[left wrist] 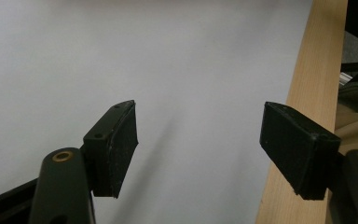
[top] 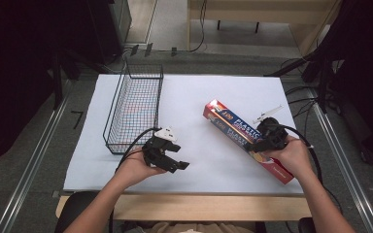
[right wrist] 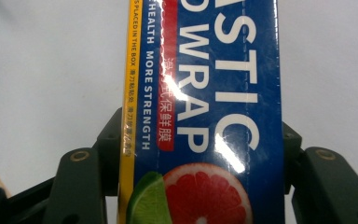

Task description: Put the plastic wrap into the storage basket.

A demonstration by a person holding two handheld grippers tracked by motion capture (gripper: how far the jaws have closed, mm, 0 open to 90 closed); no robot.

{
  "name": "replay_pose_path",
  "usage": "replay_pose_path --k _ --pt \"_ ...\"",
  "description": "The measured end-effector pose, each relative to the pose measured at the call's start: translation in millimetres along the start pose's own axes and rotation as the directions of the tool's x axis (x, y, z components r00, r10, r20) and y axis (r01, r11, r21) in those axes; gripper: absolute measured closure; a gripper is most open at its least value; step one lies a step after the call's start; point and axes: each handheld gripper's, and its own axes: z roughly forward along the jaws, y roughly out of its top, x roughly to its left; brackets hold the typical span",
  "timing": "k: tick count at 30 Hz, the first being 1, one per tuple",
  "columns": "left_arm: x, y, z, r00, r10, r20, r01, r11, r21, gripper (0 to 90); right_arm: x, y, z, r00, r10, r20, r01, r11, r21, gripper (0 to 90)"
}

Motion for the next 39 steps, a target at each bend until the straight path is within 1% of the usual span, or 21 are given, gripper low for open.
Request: replay_pose_path --k 3,7,9,12,14,15,16,17,19,22,26,27,28,29,30,32,33,35,37,38,39 --pt "0.5 0.2 -2.2 1.0 0.0 -0.003 0.0 1.0 0.004 26.5 6.8 0.1 1.7 0.9986 -0.051 -0.018 0.051 0.999 0.006 41.9" --pt "1.1 0.4 -6.5 1.0 -0.007 0.005 0.007 1.0 -0.003 26.6 11.5 -0.5 3.9 0.9952 -0.088 -0.043 0.088 0.996 0.015 41.9" --pt "-0.7 2.1 -9.5 1.0 0.001 0.007 -0.001 0.9998 -0.018 26.7 16.4 -0.1 6.0 0.9885 -0.136 -0.066 0.137 0.99 0.014 42.0" --pt "-3.0 3.7 -12.3 0.9998 0.019 -0.001 -0.019 0.9996 -0.019 26.7 19.3 0.2 6.6 0.986 -0.149 -0.073 0.15 0.989 0.005 41.9" --pt "-3.5 4.3 -13.4 0.9997 0.023 -0.01 -0.023 0.9995 -0.022 24.6 23.1 -0.4 5.6 0.9757 -0.199 -0.092 0.199 0.98 -0.009 41.9" --pt "-3.7 4.6 -13.8 0.9997 0.023 -0.006 -0.024 0.9995 -0.023 24.6 23.1 -0.4 5.6 0.9757 -0.199 -0.092 0.199 0.98 -0.009 41.9" --pt "-3.9 4.8 -14.6 0.9996 0.028 -0.003 -0.028 0.9993 -0.023 24.5 26.7 -1.4 5.0 0.9635 -0.252 -0.091 0.252 0.968 -0.014 41.9" --pt "-4.4 5.0 -15.2 0.9993 0.037 -0.005 -0.037 0.999 -0.026 24.5 26.7 -1.4 5.0 0.9635 -0.252 -0.091 0.252 0.968 -0.014 41.9" --pt "-4.2 5.5 -16.8 0.9989 0.045 -0.011 -0.045 0.9987 -0.023 24.4 31.3 -1.9 6.4 0.9467 -0.3 -0.117 0.3 0.954 -0.015 41.9" --pt "-3.5 6.1 -18.4 0.9992 0.039 -0.004 -0.04 0.9988 -0.028 24.2 33.1 -1.6 7.7 0.9415 -0.309 -0.134 0.311 0.95 -0.01 41.9" --pt "-3.7 8.0 -21.3 0.9986 0.052 -0.001 -0.052 0.9983 -0.024 24.4 39.4 -2.1 10.7 0.9148 -0.367 -0.168 0.373 0.928 0.001 41.8" --pt "-3.7 8.4 -21.5 0.9984 0.056 0.0 -0.056 0.9982 -0.023 24.4 39.4 -2.1 10.7 0.9148 -0.367 -0.168 0.373 0.928 0.001 41.8" --pt "-4.0 8.8 -21.5 0.9984 0.057 -0.001 -0.057 0.9982 -0.02 24.5 43.5 -1.7 11.6 0.9052 -0.389 -0.171 0.394 0.919 -0.002 41.8" --pt "-4.0 9.3 -21.6 0.9979 0.065 -0.002 -0.065 0.9978 -0.015 24.5 43.5 -1.7 11.6 0.9052 -0.389 -0.171 0.394 0.919 -0.002 41.8" --pt "-4.5 10.0 -21.9 0.9971 0.076 -0.006 -0.076 0.9971 -0.01 24.4 46.4 -0.4 12.3 0.8986 -0.402 -0.177 0.408 0.913 -0.001 41.7" --pt "-5.5 11.3 -22.5 0.9963 0.086 -0.004 -0.086 0.9963 -0.004 24.4 49.2 -0.3 12.3 0.8937 -0.407 -0.188 0.415 0.91 0.001 41.7" --pt "-6.7 12.2 -22.8 0.9957 0.092 -0.004 -0.092 0.9957 -0.003 24.3 50.1 -0.2 12.6 0.8845 -0.423 -0.197 0.431 0.902 -0.004 41.7" --pt "-8.5 14.1 -23.8 0.9942 0.107 -0.001 -0.107 0.9942 0.002 24.3 51.5 -0.4 12.3 0.8807 -0.429 -0.202 0.438 0.899 0.002 41.8" --pt "-9.9 16.1 -24.4 0.993 0.119 0.002 -0.119 0.9929 0.014 24.1 53.4 -0.7 13.4 0.8694 -0.442 -0.221 0.453 0.891 -0.001 41.8" --pt "-11.1 17.0 -24.5 0.9921 0.125 0.0 -0.125 0.9921 0.011 23.1 55.2 -1.4 14.6 0.8609 -0.455 -0.227 0.468 0.884 0.003 41.7" --pt "-11.8 17.9 -24.9 0.9921 0.125 0.003 -0.125 0.992 0.013 23.1 55.2 -1.4 14.6 0.8609 -0.455 -0.227 0.468 0.884 0.003 41.7"
